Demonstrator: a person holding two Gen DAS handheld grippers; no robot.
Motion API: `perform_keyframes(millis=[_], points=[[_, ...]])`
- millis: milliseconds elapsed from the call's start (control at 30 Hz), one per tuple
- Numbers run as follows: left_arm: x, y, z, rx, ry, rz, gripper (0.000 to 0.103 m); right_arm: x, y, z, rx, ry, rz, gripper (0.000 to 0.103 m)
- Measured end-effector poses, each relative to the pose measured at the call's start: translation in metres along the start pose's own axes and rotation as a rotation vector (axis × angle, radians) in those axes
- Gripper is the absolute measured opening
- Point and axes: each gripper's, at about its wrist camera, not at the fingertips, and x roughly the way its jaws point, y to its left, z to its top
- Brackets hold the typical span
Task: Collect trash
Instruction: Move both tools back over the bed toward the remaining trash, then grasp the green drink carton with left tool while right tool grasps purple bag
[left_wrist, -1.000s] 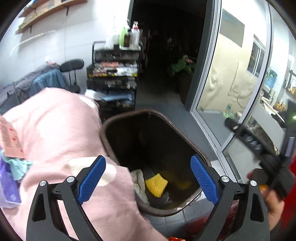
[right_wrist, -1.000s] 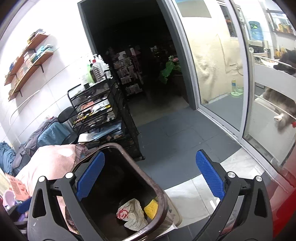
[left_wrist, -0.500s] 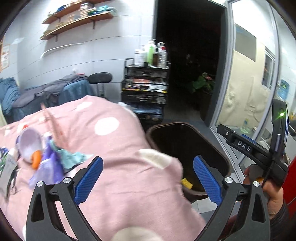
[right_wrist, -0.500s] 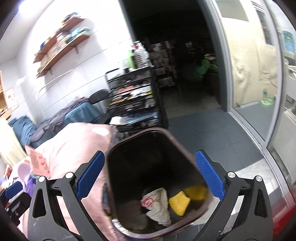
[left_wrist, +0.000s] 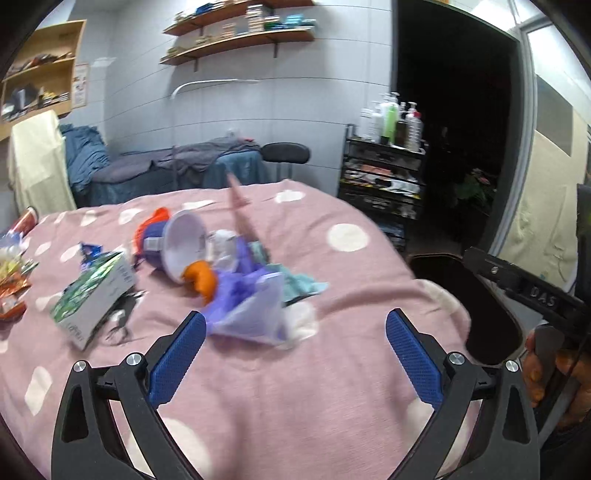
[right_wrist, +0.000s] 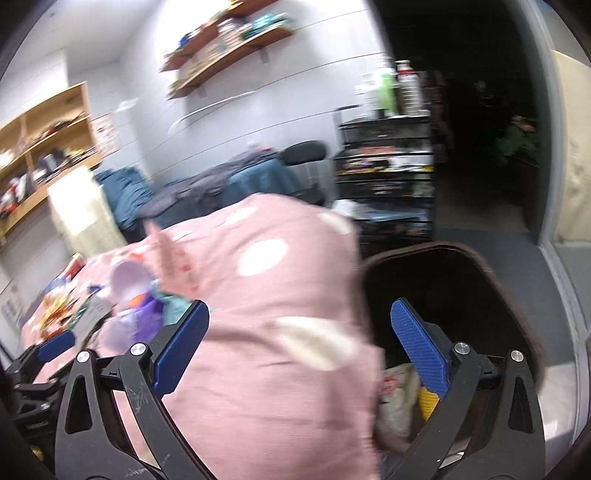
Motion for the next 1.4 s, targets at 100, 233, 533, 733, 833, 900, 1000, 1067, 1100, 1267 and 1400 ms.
perform_keyframes(millis=[100,233,533,733,833,900,1000,1067,1100,1267,1400], points=[[-0.004,0.028,-0.006,-0.038,0.014,0.046,0.097,0.009,0.025,0.002,-0.037,0.035,0.067,0.097],[-0.004,0.065,-0.011,-0.073,0.029,0.107,0.097,0.017,0.056,-0.001,-0.081,0.079,0.149,0.097],[0.012,0.162,0.003,-0.088,0.063,0.257,0.097,0.05,0.116,-0.008,-0.15,0.238,0.303,0.097],[0.035,0.195,0.013,-0.076,0.142,0.242,0.095,0.081,0.139,-0.013,-0.141,0.353,0.335,0.086],[0.049,0.202,0.015,-0.074,0.187,0.191,0.094,0.095,0.15,-0.015,-0.123,0.401,0.353,0.079],[0.06,0.205,0.013,-0.073,0.224,0.167,0.094,0.102,0.156,-0.017,-0.124,0.421,0.351,0.074],[0.07,0.203,0.01,-0.064,0.263,0.157,0.083,0.114,0.163,-0.02,-0.129,0.444,0.328,0.059],[0.074,0.201,0.008,-0.066,0.278,0.147,0.073,0.122,0.164,-0.023,-0.121,0.474,0.341,0.045],[0.075,0.201,0.006,-0.072,0.281,0.139,0.07,0.124,0.164,-0.024,-0.113,0.487,0.352,0.038],[0.069,0.195,0.002,-0.086,0.254,0.169,0.051,0.113,0.166,-0.023,-0.148,0.446,0.355,0.027],[0.059,0.188,0.0,-0.09,0.22,0.194,0.051,0.091,0.172,-0.022,-0.238,0.364,0.354,0.023]])
